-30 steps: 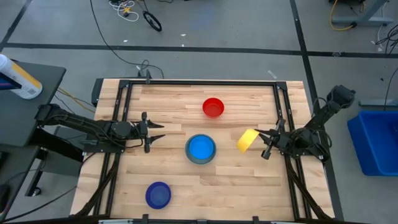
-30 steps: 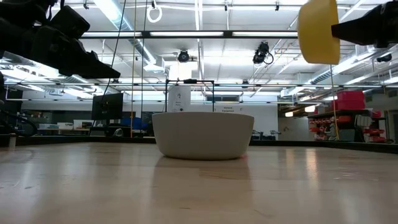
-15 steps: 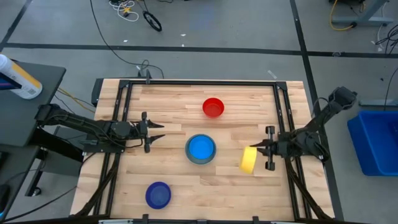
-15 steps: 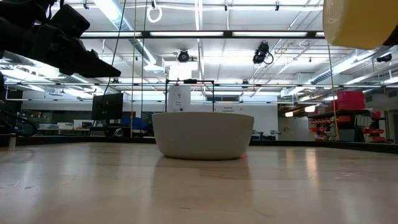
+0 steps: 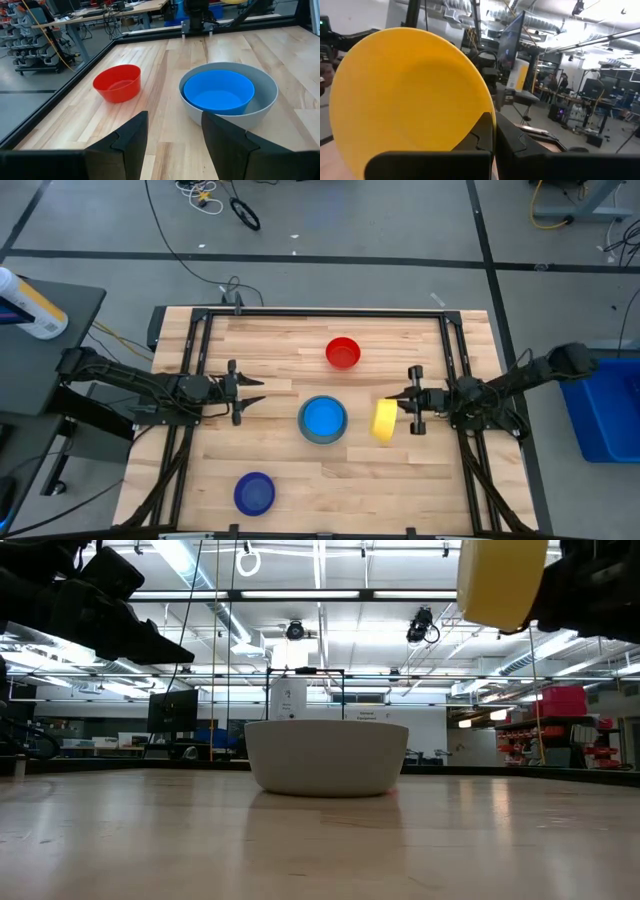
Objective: Nest bowls inside each other
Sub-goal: Stack the yellow bowl on the light blue bowl
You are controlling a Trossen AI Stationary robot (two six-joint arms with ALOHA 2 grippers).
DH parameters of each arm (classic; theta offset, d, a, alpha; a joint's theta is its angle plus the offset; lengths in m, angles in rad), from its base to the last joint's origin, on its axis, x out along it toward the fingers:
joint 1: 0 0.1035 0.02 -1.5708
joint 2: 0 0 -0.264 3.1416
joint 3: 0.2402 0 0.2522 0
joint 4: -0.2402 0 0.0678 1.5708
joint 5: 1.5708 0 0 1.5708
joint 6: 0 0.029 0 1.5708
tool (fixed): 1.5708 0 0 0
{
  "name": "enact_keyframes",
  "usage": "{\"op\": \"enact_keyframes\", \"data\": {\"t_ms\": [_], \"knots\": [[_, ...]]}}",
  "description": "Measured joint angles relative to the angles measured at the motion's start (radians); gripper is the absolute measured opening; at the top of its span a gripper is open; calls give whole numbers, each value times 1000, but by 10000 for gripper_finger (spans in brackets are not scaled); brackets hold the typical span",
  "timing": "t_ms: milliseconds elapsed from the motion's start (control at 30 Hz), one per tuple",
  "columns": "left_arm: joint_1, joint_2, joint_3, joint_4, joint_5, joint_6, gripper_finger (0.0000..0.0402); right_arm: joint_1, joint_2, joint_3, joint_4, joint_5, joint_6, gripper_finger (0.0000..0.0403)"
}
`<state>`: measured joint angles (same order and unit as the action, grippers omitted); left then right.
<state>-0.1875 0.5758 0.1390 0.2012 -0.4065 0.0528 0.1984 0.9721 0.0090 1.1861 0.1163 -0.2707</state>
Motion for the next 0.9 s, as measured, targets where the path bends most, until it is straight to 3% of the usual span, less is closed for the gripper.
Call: {"op": "enact_keyframes", "data": {"t_ms": [233,433,600,900], "knots": [[0,0,0,0,0,0,194,-51,171,16,160,-15,2,0],[0,0,0,0,0,0,194,-81,287,151,43,2,29,0],[0,0,0,-1,0,-3,194,-105,390,271,-21,-43,30,0],[0,0,-1,-2,0,-1,194,-154,573,380,-7,-98,91,0]]}}
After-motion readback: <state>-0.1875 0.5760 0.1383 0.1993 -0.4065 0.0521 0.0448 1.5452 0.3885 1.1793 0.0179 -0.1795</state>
